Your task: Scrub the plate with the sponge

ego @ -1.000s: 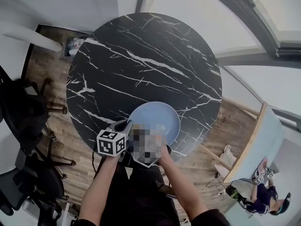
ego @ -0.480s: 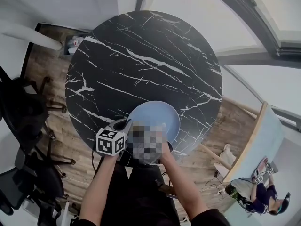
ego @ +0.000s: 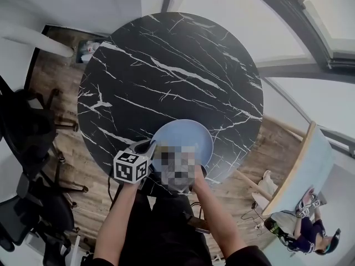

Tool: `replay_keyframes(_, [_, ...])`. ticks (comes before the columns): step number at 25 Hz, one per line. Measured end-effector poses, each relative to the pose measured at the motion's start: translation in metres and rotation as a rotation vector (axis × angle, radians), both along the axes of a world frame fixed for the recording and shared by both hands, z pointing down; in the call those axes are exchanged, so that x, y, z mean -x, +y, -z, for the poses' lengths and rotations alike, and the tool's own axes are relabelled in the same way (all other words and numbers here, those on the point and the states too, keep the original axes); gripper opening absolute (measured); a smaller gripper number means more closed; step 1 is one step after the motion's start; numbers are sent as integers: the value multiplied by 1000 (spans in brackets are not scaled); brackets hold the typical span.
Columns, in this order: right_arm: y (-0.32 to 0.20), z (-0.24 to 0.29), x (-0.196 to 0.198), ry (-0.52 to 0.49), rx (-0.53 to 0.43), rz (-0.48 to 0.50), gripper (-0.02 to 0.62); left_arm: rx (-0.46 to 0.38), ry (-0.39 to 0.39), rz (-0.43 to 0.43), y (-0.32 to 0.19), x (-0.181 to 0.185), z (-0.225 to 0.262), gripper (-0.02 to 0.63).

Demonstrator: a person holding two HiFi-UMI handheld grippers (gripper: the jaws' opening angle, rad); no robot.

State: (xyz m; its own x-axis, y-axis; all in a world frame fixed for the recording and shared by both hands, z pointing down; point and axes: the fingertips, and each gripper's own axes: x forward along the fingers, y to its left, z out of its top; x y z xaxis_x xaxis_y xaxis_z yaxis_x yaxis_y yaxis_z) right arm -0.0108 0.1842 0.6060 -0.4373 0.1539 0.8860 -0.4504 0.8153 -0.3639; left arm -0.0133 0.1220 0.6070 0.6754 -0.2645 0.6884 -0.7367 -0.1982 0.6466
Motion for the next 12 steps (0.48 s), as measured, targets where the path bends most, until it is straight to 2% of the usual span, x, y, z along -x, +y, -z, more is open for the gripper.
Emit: replay_keyframes(12, [-10, 1, -10, 3, 17, 23, 23, 10, 14, 3, 0, 0, 0, 18])
